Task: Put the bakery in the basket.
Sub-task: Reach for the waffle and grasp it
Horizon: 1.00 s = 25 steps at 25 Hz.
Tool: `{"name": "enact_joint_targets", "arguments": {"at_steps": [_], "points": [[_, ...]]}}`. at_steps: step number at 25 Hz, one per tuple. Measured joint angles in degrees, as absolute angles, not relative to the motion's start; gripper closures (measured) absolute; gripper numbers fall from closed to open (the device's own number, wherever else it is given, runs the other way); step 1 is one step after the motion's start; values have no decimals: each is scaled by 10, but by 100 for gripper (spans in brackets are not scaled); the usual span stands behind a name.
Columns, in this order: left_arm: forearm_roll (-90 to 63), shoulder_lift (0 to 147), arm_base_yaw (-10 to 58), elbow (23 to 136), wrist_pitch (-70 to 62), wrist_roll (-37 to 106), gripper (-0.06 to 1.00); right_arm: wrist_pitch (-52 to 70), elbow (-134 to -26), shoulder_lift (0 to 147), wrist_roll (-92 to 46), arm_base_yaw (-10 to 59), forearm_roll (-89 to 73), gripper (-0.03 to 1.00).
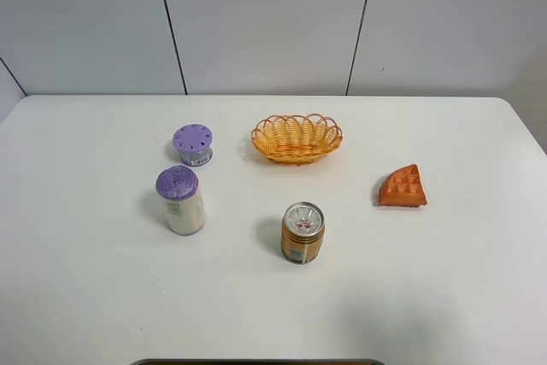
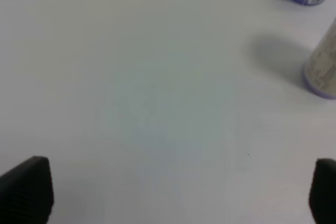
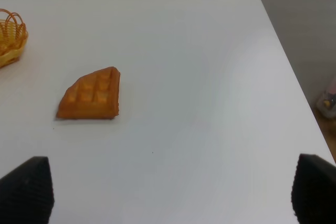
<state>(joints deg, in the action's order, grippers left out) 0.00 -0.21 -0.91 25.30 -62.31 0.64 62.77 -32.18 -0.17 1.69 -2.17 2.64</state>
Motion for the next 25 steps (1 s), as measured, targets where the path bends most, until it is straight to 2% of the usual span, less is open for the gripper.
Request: {"name": "enact_joint_targets", "arguments": {"at_steps": [17,25], "points": [[0,-2,-9,253,-623,6,-5,628,-322,6,17,-22,26,8],[0,-2,-9,253,-623,6,-5,628,-354,184,17,-22,-7,8]]}}
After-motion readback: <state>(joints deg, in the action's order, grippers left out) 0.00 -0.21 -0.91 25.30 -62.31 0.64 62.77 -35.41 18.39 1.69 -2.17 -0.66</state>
